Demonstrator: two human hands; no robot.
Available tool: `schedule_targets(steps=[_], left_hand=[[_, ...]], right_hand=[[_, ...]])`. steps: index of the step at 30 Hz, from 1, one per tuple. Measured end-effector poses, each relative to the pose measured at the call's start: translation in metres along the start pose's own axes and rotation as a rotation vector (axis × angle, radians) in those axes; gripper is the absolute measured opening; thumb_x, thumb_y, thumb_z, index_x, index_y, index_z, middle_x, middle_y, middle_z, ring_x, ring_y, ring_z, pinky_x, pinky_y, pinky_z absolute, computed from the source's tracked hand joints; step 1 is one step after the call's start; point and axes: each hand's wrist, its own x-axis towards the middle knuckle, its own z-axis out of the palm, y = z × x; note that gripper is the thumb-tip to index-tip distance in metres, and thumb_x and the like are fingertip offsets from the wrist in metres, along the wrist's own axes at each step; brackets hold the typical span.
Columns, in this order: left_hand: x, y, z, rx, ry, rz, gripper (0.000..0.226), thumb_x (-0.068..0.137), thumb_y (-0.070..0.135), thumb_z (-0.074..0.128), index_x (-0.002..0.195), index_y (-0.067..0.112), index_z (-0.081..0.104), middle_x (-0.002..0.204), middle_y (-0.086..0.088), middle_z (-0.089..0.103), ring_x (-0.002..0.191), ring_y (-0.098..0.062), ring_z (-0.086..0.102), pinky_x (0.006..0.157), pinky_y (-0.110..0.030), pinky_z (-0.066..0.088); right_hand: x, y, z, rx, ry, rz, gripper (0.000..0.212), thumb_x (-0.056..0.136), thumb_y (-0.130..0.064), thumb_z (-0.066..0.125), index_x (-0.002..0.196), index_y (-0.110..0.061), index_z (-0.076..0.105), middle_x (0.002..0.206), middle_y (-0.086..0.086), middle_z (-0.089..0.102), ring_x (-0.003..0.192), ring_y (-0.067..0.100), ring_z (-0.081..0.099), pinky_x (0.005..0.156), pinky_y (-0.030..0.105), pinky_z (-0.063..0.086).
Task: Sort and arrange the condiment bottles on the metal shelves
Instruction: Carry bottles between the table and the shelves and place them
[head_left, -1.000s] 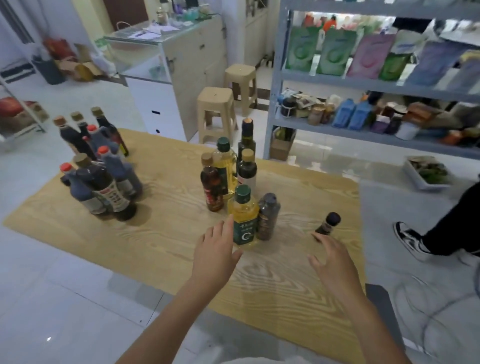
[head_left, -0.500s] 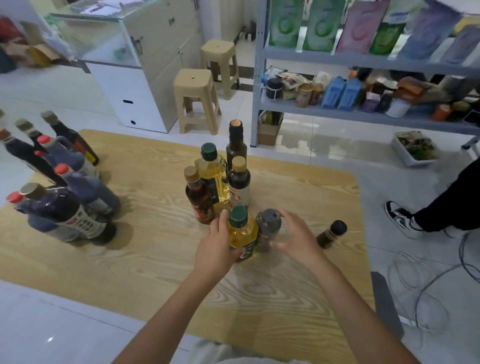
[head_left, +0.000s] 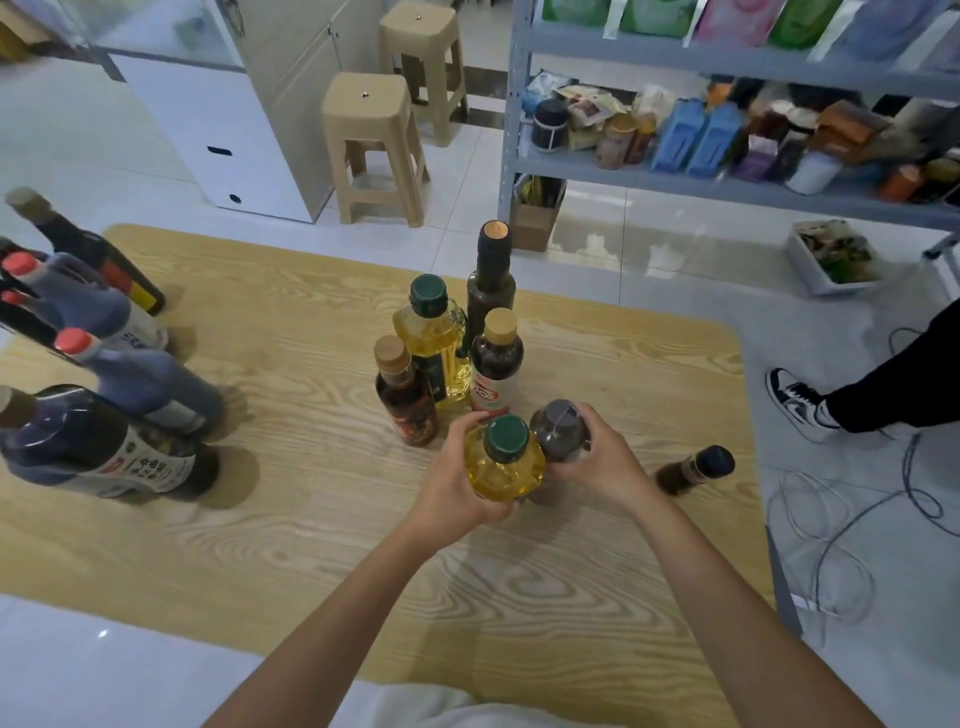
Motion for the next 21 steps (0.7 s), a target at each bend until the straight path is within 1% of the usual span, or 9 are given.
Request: schedule_targets(steps=[3,5,6,8,10,12,15,18,21], left_hand=[[-0.004,-0.007,0.010,-0.008,0.093,-0.016,0.101,0.052,0.018,0.091,0.130,0.030,0.027,0.129,0.010,0.040,0.121,0.000,0.042,0.103,-0.015,0.034],[-0.009,-0.009,0.019,-0.012,0.187,-0.058,0.096,0.051,0.022,0.092,0.122,0.030,0.028,0.125,0.002,0.039,0.117,-0.007,0.044,0.100,-0.018,0.039],[-0.011,-0.007,0.021,-0.043,0.204,-0.085,0.091,0.052,0.022,0.092,0.119,0.030,0.031,0.121,0.003,0.044,0.114,-0.008,0.048,0.094,-0.016,0.042],[-0.014,0.000,0.022,-0.068,0.201,-0.119,0.081,0.053,0.019,0.092,0.114,0.028,0.039,0.110,0.014,0.054,0.103,-0.003,0.055,0.080,-0.007,0.043],[-0.016,0.005,0.021,-0.050,0.226,-0.126,0.076,0.052,0.020,0.093,0.109,0.028,0.044,0.102,0.019,0.058,0.095,0.003,0.056,0.074,-0.007,0.043],[-0.021,0.010,0.022,-0.038,0.274,-0.149,0.074,0.049,0.025,0.093,0.107,0.027,0.046,0.098,0.019,0.061,0.093,-0.001,0.059,0.078,-0.016,0.047],[-0.039,0.013,0.029,-0.097,0.336,-0.220,0.073,0.048,0.026,0.093,0.107,0.027,0.050,0.098,0.018,0.061,0.095,-0.007,0.060,0.084,-0.030,0.050],[-0.063,0.013,0.034,-0.194,0.382,-0.260,0.069,0.050,0.026,0.092,0.109,0.022,0.055,0.102,0.010,0.066,0.096,-0.009,0.062,0.084,-0.033,0.052],[-0.089,0.015,0.038,-0.216,0.407,-0.261,0.063,0.054,0.027,0.091,0.106,0.021,0.057,0.101,0.007,0.068,0.093,-0.009,0.064,0.082,-0.032,0.053]], right_hand=[[-0.002,0.003,0.003,-0.007,0.023,-0.002,0.076,0.055,-0.025,0.090,0.120,-0.027,0.049,0.114,-0.009,0.061,0.106,0.011,0.057,0.093,0.031,0.048],[-0.006,0.007,0.005,-0.007,0.053,0.000,0.076,0.050,-0.027,0.091,0.116,-0.030,0.052,0.110,-0.011,0.064,0.102,0.010,0.060,0.090,0.031,0.050],[-0.010,0.009,0.005,-0.007,0.065,0.000,0.075,0.048,-0.028,0.092,0.112,-0.031,0.053,0.106,-0.013,0.065,0.099,0.008,0.061,0.087,0.031,0.052],[-0.018,0.013,0.006,-0.002,0.092,-0.005,0.072,0.044,-0.029,0.093,0.105,-0.032,0.055,0.099,-0.014,0.067,0.093,0.005,0.063,0.080,0.028,0.053],[-0.027,0.017,0.006,0.025,0.110,-0.017,0.069,0.046,-0.024,0.093,0.104,-0.029,0.056,0.097,-0.014,0.066,0.091,0.004,0.062,0.075,0.020,0.050],[-0.036,0.018,0.004,0.058,0.121,-0.027,0.068,0.047,-0.016,0.092,0.103,-0.028,0.056,0.096,-0.016,0.064,0.090,0.002,0.060,0.073,0.014,0.046],[-0.048,0.024,0.000,0.113,0.139,0.003,0.068,0.047,-0.015,0.093,0.103,-0.025,0.057,0.097,-0.014,0.064,0.091,0.006,0.060,0.076,0.019,0.045],[-0.063,0.030,-0.004,0.144,0.124,0.023,0.067,0.047,-0.019,0.093,0.106,-0.021,0.061,0.100,-0.009,0.066,0.094,0.010,0.061,0.078,0.021,0.045],[-0.082,0.030,-0.008,0.148,0.067,0.000,0.067,0.049,-0.023,0.092,0.109,-0.018,0.064,0.102,-0.008,0.068,0.093,0.006,0.062,0.075,0.019,0.046]])
